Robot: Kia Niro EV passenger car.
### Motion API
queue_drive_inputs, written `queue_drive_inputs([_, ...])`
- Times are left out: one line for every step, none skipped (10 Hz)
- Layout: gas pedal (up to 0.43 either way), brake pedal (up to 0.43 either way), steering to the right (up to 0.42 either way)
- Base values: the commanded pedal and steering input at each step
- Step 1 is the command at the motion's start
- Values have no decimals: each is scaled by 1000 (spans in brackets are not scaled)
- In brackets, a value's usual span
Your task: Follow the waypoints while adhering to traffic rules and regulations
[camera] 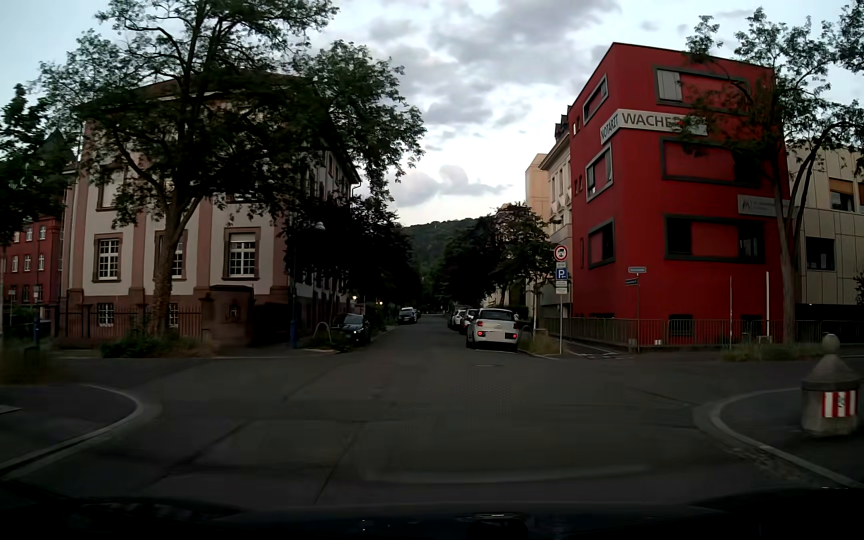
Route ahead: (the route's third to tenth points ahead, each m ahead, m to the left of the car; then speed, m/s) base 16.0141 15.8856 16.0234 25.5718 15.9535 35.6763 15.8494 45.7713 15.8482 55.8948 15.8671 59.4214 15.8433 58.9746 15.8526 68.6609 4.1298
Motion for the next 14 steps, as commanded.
queue_drive_inputs([0, 104, 67])
queue_drive_inputs([0, 110, 77])
queue_drive_inputs([0, 116, 84])
queue_drive_inputs([0, 134, 83])
queue_drive_inputs([0, 140, 72])
queue_drive_inputs([0, 146, 60])
queue_drive_inputs([0, 146, 54])
queue_drive_inputs([0, 146, 54])
queue_drive_inputs([0, 146, 49])
queue_drive_inputs([0, 140, 32])
queue_drive_inputs([0, 134, 9])
queue_drive_inputs([0, 122, -14])
queue_drive_inputs([0, 110, -28])
queue_drive_inputs([0, 98, -31])
